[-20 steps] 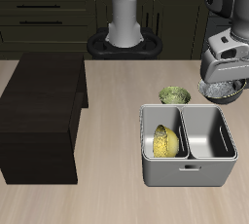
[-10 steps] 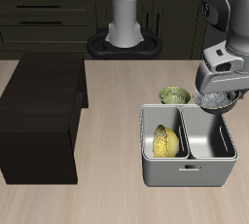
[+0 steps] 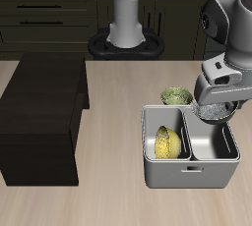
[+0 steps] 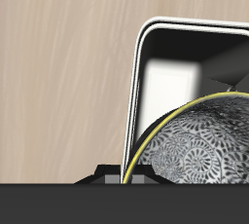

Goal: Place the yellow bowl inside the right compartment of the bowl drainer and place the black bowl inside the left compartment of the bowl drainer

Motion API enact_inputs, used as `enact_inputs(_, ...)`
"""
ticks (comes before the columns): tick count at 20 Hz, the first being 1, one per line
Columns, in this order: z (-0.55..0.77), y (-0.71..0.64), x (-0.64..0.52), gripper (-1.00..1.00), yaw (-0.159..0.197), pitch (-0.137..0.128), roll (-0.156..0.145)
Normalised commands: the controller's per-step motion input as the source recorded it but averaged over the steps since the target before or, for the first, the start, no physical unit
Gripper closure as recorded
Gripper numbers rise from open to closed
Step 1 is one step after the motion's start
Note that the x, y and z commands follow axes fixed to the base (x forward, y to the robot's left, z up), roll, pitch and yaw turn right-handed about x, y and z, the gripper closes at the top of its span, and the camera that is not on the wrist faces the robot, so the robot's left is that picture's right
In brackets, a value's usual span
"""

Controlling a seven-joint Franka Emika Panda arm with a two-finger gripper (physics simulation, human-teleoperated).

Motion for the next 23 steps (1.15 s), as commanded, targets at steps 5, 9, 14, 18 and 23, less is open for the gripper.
enact_inputs(5,-0.1,0.0,-0.03,-1.0,0.01,0.028,0.017)
enact_inputs(9,-0.03,-0.03,0.01,-1.0,0.011,0.001,-0.007)
enact_inputs(14,0.08,-0.09,-0.02,-1.0,0.006,-0.008,-0.009)
enact_inputs(18,0.05,-0.15,-0.02,-1.0,0.003,-0.009,-0.026)
enact_inputs(23,0.23,-0.24,-0.17,-1.0,0.003,-0.043,-0.028)
